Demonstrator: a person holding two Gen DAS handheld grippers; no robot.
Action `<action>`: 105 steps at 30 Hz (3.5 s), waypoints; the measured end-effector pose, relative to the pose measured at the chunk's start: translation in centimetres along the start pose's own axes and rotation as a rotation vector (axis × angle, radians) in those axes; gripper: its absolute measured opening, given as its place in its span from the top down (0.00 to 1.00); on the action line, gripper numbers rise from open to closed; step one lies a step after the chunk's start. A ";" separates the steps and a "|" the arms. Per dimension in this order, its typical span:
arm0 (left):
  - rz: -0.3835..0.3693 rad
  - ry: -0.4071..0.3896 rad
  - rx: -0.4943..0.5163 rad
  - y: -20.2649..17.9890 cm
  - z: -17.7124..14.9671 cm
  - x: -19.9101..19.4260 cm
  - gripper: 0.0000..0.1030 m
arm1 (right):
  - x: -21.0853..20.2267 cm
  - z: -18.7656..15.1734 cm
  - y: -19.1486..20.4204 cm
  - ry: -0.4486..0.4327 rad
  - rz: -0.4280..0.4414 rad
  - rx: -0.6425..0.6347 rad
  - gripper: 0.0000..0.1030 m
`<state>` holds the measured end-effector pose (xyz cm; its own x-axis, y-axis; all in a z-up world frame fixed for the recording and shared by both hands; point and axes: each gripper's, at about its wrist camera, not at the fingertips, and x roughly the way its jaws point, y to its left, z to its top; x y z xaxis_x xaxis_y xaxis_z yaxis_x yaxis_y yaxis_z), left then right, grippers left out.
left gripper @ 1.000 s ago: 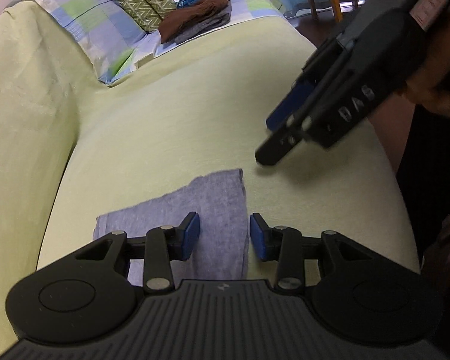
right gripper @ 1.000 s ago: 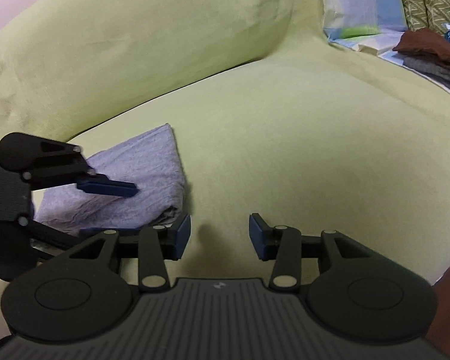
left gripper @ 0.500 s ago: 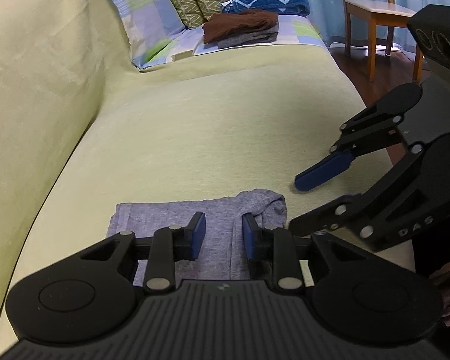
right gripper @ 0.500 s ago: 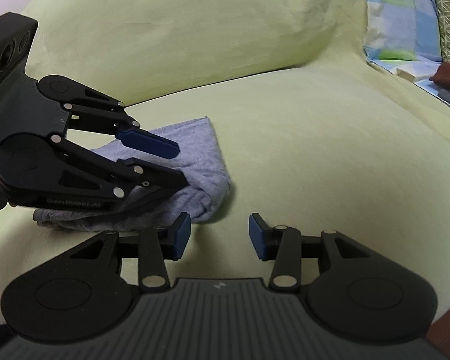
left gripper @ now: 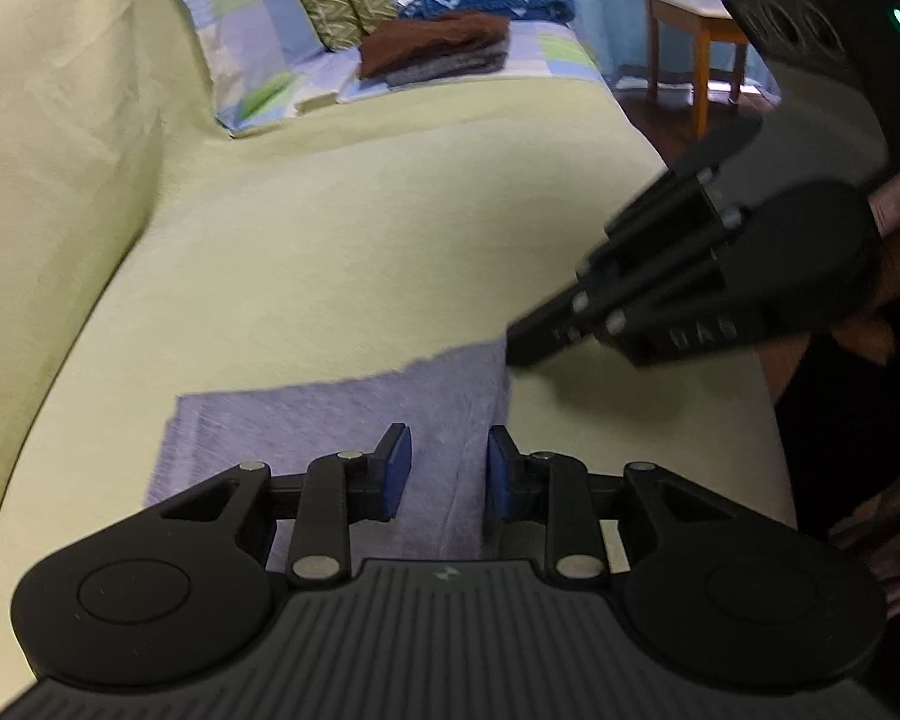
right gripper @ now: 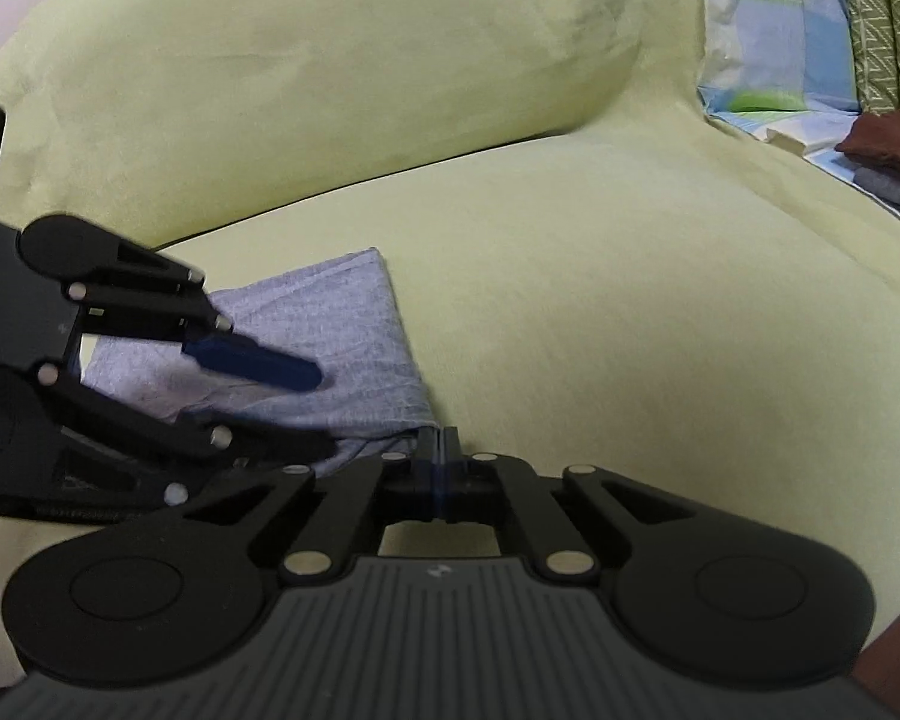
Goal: Fold clothes
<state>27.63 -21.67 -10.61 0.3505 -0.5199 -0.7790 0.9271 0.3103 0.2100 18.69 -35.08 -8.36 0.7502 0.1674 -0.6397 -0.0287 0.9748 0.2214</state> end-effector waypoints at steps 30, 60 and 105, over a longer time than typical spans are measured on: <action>0.025 -0.038 -0.158 -0.2 -4.7 -5.2 0.67 | 0.1 -0.2 -0.2 -0.042 0.010 0.018 0.88; 0.254 0.010 -0.148 -2.5 -12.6 -11.2 0.69 | 1.1 -0.4 12.2 -0.041 0.282 -0.366 0.85; 0.225 -0.136 -0.327 0.7 -13.8 -14.1 0.63 | 0.6 -2.1 18.5 -0.079 0.229 -0.679 0.98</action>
<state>21.49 -3.12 -7.68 0.5741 -0.5038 -0.6455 0.7422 0.6531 0.1504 17.18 -16.61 -6.17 0.7211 0.3923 -0.5710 -0.5758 0.7977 -0.1791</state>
